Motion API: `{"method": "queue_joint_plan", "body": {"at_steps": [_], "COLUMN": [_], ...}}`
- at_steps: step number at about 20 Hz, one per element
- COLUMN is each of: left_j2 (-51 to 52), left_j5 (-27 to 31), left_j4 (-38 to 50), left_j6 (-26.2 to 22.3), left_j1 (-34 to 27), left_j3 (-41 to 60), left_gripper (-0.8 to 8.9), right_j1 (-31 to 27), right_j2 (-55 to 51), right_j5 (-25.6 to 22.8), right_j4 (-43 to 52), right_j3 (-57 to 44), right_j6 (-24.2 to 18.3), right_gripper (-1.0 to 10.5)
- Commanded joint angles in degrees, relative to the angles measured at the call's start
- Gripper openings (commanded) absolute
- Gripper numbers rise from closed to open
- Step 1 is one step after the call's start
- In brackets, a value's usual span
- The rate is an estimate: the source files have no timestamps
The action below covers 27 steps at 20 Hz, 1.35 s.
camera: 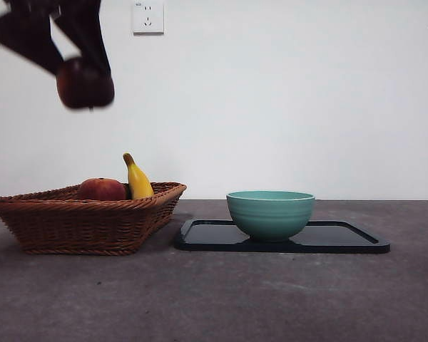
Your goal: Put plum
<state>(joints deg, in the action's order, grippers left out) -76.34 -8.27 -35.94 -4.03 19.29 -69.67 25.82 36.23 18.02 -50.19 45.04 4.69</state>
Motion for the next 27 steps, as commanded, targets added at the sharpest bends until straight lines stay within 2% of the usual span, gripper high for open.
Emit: {"method": "queue_joint_plan", "body": {"at_steps": [1,5,13,19,21,23,27], "left_j2": [-1.1,-4.3,-17.4,-20.3,-20.3,-20.3,-19.2], "left_j5": [0.0,2.0,2.1,2.1,2.1,2.1,2.1], "left_j4": [7.5,15.7,22.4,23.3,22.8,22.3,21.7], "left_j6": [-1.2,-2.8,-4.6,-4.9,-4.9,-4.6,-4.3], "left_j1": [-0.4,-1.1,-1.3,-1.3,-1.3,-1.3,-1.3], "left_j3": [5.1,12.2,12.6,12.6,12.6,12.6,12.0], "left_gripper": [2.16,2.15,2.15,2.19,2.56,3.67,3.83], "right_j1": [0.3,0.3,0.3,0.3,0.3,0.3,0.3], "right_j2": [0.2,0.2,0.2,0.2,0.2,0.2,0.2], "right_j5": [0.0,0.0,0.0,0.0,0.0,0.0,0.0], "right_j4": [0.6,0.6,0.6,0.5,0.5,0.5,0.5], "right_j3": [0.1,0.1,0.1,0.1,0.1,0.1,0.1], "right_j6": [-0.6,-0.5,0.7,1.1,1.1,1.1,1.1], "right_gripper": [2.2,2.2,2.2,2.2,2.2,2.2,2.2]}}
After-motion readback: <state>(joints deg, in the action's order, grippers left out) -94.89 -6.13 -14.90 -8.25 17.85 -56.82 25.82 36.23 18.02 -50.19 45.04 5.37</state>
